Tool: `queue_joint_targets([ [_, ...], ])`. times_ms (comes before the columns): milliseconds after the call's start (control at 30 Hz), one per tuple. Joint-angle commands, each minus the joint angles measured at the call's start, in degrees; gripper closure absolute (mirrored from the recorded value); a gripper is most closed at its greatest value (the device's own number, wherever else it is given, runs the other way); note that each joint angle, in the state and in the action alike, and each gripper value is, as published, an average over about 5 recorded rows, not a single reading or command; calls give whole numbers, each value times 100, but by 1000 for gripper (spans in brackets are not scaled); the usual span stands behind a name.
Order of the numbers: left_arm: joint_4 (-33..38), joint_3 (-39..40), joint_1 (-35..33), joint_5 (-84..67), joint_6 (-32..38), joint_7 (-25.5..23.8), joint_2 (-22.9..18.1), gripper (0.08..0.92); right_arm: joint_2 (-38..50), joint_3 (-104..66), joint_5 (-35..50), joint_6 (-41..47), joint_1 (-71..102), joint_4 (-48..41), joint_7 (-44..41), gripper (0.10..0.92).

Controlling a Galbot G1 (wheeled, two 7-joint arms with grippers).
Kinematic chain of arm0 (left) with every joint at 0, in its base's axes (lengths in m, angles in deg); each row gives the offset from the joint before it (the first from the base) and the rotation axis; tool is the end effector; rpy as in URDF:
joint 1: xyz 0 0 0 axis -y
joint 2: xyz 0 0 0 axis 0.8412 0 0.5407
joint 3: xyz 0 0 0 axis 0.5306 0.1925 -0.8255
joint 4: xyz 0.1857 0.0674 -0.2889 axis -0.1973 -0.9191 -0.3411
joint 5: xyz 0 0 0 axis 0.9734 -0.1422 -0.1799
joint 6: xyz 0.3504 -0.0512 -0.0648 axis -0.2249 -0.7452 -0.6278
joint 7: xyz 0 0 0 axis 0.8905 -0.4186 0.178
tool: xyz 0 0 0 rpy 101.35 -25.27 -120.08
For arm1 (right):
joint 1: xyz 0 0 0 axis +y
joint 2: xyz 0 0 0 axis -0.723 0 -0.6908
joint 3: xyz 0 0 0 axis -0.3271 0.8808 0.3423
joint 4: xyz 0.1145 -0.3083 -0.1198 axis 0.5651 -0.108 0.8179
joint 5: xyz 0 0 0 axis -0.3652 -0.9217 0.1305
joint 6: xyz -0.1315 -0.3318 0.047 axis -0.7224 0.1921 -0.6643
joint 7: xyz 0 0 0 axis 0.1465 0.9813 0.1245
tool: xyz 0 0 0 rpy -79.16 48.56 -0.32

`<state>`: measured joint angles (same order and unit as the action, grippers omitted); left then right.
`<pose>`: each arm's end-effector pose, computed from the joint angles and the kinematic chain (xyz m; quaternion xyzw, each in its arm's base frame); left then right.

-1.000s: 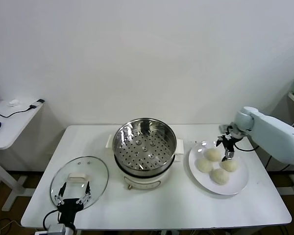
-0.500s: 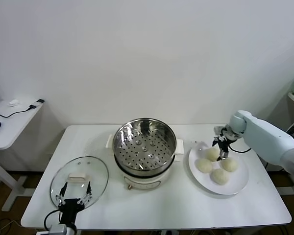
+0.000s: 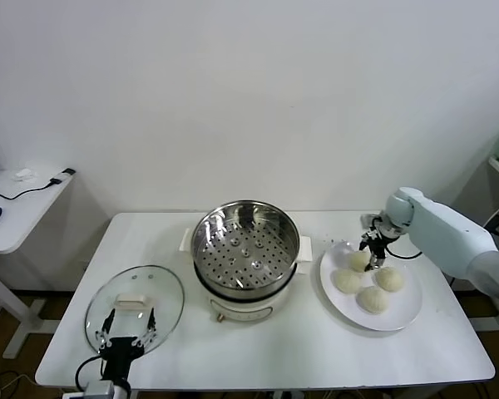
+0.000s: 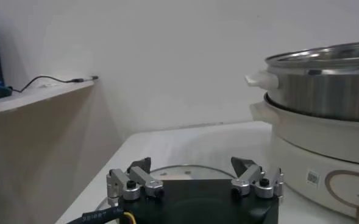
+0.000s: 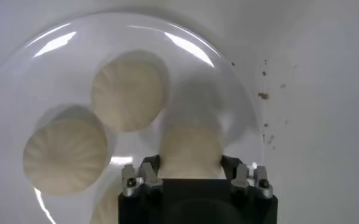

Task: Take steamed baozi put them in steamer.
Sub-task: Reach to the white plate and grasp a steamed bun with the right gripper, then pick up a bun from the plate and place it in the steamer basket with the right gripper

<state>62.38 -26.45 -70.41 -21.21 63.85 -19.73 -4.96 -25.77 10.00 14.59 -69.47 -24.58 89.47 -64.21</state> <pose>0.1355 0.0567 -0.3647 0.0621 -0.9889 -0.0616 0.1201 0.6014 -0.1816 -0.2258 0.4930 -0.5436 0.5152 0.4427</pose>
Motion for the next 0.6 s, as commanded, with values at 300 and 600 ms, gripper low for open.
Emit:
queue_joint_targets([
  [300, 145, 105, -31, 56, -2, 9, 15, 177, 172, 1665, 1326, -477, -3412, 2788, -580, 372],
  [600, 268, 159, -88, 116, -16, 13, -12, 177, -1139, 2307, 1588, -1571, -4015, 4139, -195, 370],
])
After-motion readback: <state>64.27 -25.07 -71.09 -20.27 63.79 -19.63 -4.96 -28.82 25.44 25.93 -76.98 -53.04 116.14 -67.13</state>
